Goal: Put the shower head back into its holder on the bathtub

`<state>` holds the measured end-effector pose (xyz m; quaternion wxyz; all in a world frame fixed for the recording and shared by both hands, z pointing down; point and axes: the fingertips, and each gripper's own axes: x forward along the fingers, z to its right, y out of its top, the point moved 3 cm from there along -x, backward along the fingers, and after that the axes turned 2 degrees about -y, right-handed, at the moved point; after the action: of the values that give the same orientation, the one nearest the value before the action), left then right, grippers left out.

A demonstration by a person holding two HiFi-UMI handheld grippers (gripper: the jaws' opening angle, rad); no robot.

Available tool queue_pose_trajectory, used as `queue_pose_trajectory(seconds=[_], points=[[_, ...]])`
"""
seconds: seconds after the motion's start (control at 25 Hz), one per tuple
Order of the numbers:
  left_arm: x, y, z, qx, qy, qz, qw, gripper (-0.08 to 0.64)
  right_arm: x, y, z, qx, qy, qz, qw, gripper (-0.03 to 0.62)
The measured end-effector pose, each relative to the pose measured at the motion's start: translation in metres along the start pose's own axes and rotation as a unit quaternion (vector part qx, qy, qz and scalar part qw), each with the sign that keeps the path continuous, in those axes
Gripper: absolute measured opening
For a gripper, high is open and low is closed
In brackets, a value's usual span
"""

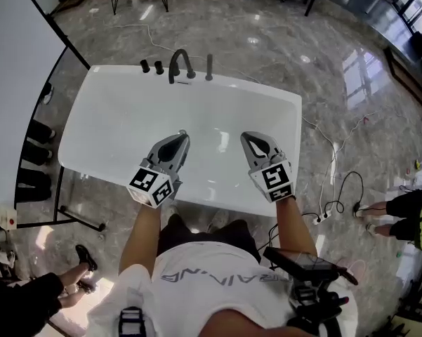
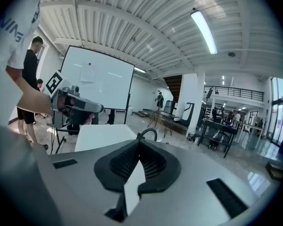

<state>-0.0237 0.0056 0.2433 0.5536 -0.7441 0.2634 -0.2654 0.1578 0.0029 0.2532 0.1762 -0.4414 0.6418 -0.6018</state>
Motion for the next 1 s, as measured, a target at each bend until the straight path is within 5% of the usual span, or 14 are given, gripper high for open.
queue_pose_trajectory(seconds=[0.52,0.76,1.0], points=[[-0.097,0.047,-0.016,0.082,-0.077,0.008,0.9936,0.023,-0.027,0.047,-0.094,0.157,-0.091,0.057,0.982,0.012],[-0.165,0.038,-0.052,0.067,-0.097,0.001,0.9930,0.023,-0.017,0.060,-0.156,0.189,-0.134,0.061,0.971,0.012],[-0.206,0.036,-0.058,0.051,-0.108,0.006,0.9928,0.023,-0.022,0.075,-0.199,0.184,-0.133,0.054,0.972,0.012]])
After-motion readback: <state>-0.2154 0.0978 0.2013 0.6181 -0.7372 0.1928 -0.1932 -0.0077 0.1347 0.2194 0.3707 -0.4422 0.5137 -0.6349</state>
